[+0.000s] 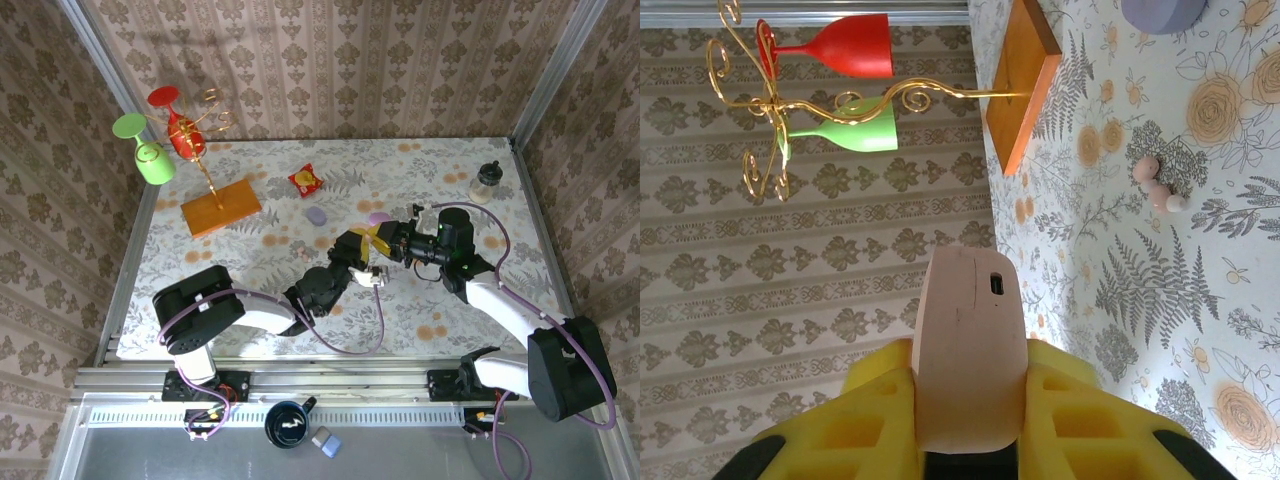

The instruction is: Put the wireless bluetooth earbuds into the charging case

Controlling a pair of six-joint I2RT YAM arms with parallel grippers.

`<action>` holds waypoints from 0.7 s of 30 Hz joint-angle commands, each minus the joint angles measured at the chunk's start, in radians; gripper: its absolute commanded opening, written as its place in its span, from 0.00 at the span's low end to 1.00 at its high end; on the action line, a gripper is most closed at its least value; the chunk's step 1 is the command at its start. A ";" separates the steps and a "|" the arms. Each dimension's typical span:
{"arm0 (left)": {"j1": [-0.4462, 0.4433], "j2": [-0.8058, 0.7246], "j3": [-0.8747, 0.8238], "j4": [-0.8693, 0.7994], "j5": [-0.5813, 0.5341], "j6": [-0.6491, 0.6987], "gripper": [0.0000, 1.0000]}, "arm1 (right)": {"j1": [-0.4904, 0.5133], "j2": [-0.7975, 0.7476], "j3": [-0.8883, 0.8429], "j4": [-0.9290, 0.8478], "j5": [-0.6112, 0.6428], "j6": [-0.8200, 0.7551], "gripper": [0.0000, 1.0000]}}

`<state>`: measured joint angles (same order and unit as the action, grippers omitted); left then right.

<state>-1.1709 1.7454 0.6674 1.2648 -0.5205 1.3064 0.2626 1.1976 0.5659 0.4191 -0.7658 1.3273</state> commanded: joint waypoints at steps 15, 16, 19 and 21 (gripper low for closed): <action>0.092 -0.293 -0.163 -0.317 0.228 -0.481 0.97 | -0.150 -0.030 0.032 -0.074 -0.107 -0.238 0.22; 0.121 -0.340 -0.166 -0.399 0.294 -0.563 0.97 | -0.155 -0.030 0.035 -0.078 -0.128 -0.249 0.21; 0.235 -0.468 -0.171 -0.580 0.557 -0.824 0.97 | -0.166 -0.030 0.045 -0.081 -0.178 -0.266 0.20; 0.302 -0.524 -0.199 -0.565 0.698 -0.963 0.97 | -0.166 -0.025 0.050 -0.067 -0.214 -0.257 0.20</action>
<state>-0.9333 1.2896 0.4999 0.8242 -0.1184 0.6765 0.1013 1.1809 0.5747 0.3489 -0.8768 1.1046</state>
